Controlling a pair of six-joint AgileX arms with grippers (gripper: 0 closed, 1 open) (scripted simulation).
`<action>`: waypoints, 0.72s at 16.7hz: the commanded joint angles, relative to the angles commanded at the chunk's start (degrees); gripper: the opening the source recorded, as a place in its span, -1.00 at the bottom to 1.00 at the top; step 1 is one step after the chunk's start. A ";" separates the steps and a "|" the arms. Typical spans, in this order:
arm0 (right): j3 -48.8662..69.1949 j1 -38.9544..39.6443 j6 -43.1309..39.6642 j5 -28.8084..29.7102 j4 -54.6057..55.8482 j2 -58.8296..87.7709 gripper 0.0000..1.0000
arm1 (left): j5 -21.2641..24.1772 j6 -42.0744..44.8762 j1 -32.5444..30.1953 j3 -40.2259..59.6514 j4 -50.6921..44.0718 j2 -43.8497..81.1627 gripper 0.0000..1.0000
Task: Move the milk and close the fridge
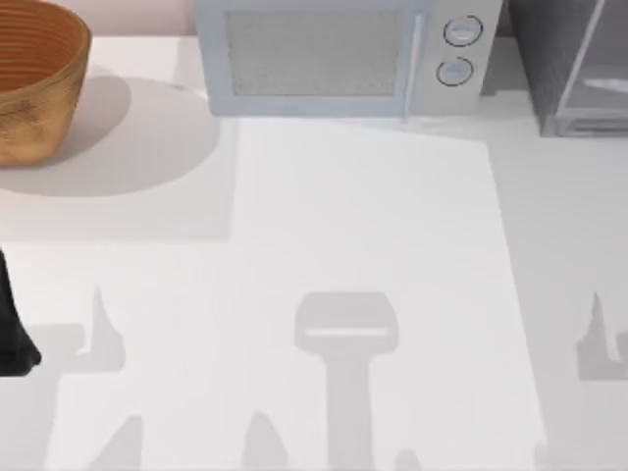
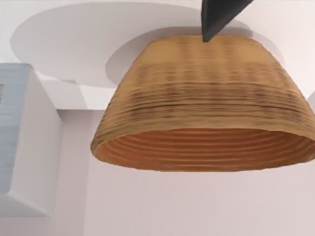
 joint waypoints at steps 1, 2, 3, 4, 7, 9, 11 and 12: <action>1.86 -0.13 0.04 0.11 -4.28 -2.28 1.00 | 0.00 0.00 0.00 0.00 0.00 0.00 1.00; 3.86 -0.27 0.01 0.21 -9.18 -4.73 1.00 | 0.00 0.00 0.00 0.00 0.00 0.00 1.00; 5.94 -0.38 -0.08 0.29 -14.59 -7.27 1.00 | 0.00 0.00 0.00 0.00 0.00 0.00 1.00; 8.09 -0.44 -0.22 0.32 -20.24 -9.89 1.00 | 0.00 0.00 0.00 0.00 0.00 0.00 1.00; 14.65 -0.37 -0.93 0.18 -36.43 -17.91 1.00 | 0.00 0.00 0.00 0.00 0.00 0.00 1.00; 18.89 -0.34 -1.47 0.11 -45.40 -23.06 1.00 | 0.00 0.00 0.00 0.00 0.00 0.00 1.00; 22.76 -0.48 -1.86 0.19 -53.57 -27.76 1.00 | 0.00 0.00 0.00 0.00 0.00 0.00 1.00; 24.52 -0.56 -1.96 0.26 -57.47 -29.89 1.00 | 0.00 0.00 0.00 0.00 0.00 0.00 1.00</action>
